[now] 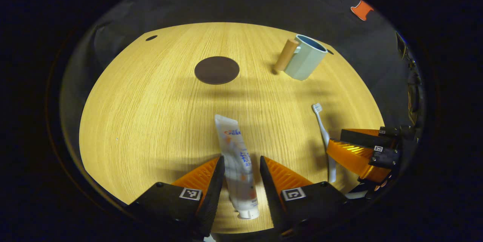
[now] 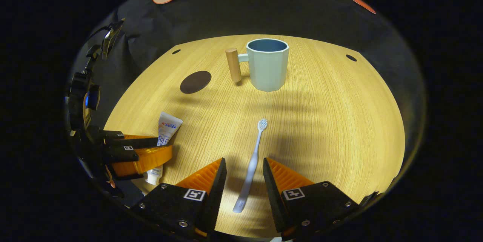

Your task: Put the toothbrush and toothpaste on the desktop into the cup, then pick up the cup and place it on the coaster on the desktop.

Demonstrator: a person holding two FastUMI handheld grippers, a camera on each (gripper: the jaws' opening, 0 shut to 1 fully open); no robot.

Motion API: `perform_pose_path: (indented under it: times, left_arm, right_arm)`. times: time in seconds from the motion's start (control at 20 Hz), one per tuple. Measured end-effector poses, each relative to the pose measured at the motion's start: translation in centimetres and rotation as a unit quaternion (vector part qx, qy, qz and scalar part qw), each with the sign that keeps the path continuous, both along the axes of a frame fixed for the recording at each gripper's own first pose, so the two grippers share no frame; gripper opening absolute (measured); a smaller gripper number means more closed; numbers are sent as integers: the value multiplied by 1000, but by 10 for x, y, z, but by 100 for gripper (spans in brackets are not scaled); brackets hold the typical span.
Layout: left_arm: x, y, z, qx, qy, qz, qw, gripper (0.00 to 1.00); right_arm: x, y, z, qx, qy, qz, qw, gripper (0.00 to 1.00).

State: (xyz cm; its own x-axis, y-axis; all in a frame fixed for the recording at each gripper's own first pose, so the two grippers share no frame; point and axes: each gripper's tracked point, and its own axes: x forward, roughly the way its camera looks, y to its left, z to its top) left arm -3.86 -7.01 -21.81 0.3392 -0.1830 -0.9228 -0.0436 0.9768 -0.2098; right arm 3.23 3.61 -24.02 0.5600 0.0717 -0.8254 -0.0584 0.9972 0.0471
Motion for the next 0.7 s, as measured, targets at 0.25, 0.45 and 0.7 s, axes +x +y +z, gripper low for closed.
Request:
perform_pose_path:
  times: [0.25,0.45,0.7]
  left_arm:
    - [16,-2,1,25,16,-19,999,48]
    - [48,1,13,35,19,-26,999,22]
    - [103,-6,51,22,8,-38,999,16]
  right_arm:
    - [-1,0,-14,-12,21,8,1000,46]
    - [-2,-3,-22,-32,32,5,999,34]
    - [2,-3,-21,-42,24,17,999,16]
